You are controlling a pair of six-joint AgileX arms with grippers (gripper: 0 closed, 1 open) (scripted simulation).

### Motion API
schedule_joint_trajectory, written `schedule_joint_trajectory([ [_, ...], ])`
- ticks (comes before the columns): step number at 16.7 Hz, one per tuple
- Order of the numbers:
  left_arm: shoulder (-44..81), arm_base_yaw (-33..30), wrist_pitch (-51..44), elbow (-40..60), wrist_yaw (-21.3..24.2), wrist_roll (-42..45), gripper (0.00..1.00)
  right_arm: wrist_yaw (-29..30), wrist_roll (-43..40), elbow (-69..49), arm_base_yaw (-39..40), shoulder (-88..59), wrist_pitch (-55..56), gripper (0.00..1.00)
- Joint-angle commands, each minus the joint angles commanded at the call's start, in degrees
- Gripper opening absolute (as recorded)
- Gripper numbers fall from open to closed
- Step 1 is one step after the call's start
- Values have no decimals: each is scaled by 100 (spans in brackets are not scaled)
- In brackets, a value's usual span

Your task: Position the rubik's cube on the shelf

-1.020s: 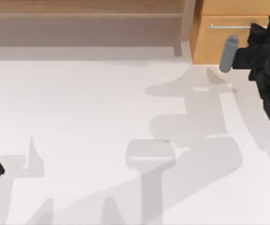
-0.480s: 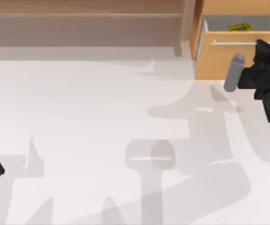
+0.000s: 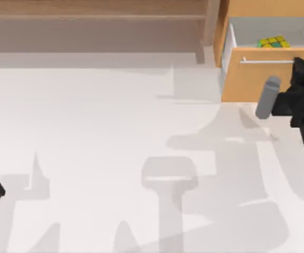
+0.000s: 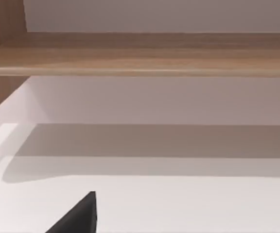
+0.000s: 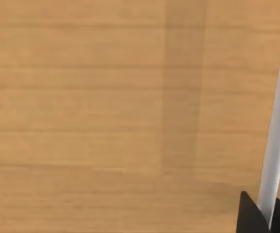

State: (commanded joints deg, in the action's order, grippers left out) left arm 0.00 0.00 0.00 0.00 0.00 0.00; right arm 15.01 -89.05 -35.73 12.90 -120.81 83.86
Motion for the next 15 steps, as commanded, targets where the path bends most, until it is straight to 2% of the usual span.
schedule_joint_trajectory([
  [3, 0, 0, 0, 0, 0, 0, 100, 90, 14, 550, 115, 230, 359, 0],
  [10, 0, 0, 0, 0, 0, 0, 100, 157, 4, 702, 160, 287, 495, 0],
  [15, 0, 0, 0, 0, 0, 0, 100, 380, 7, 1661, 387, 490, 1108, 0],
])
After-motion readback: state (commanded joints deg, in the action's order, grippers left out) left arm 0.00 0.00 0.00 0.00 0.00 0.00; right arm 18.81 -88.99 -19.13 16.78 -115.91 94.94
